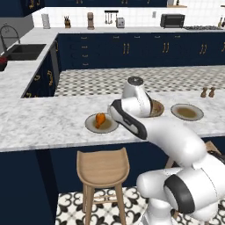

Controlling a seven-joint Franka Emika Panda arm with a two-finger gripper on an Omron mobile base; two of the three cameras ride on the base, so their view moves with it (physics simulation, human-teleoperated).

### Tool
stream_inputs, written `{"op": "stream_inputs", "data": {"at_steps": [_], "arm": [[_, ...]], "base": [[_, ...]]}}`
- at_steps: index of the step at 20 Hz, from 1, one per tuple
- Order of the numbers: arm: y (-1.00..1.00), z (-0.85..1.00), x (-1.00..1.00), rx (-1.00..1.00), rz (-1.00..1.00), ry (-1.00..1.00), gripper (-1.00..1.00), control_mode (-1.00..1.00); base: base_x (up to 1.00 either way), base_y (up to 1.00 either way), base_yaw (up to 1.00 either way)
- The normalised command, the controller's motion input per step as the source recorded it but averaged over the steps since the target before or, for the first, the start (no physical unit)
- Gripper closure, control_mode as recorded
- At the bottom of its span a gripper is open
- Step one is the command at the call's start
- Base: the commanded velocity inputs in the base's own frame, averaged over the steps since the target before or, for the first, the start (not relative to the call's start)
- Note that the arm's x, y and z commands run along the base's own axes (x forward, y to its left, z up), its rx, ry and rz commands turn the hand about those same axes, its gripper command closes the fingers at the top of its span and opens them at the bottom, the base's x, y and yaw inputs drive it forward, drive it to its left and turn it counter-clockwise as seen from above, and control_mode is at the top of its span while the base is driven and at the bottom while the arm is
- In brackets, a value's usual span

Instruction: Pick the chicken drumstick and onion from their plates and place them in the bowl. Then put the bowl in the fridge.

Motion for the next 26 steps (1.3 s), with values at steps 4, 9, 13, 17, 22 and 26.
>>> {"op": "stream_inputs", "data": {"at_steps": [4, 9, 13, 17, 22, 26], "arm": [[0.32, -0.51, 0.82, 0.02, 0.00, 0.03, -1.00, -1.00], [0.27, -0.41, 0.86, 0.01, 0.00, 0.05, -1.00, -1.00], [0.34, -0.30, 0.61, 0.00, -0.01, 0.00, -1.00, -1.00], [0.19, -0.23, 0.40, 0.00, -0.03, 0.00, -1.00, -1.00], [0.08, -0.34, 0.27, 0.00, -0.03, 0.00, -1.00, -1.00], [0.13, -0.24, 0.27, 0.00, -0.04, 0.00, -1.00, -1.00]], "base": [[0.00, 0.00, 0.00], [0.00, 0.00, 0.00], [0.00, 0.00, 0.00], [0.00, 0.00, 0.00], [0.00, 0.00, 0.00], [0.00, 0.00, 0.00]]}}
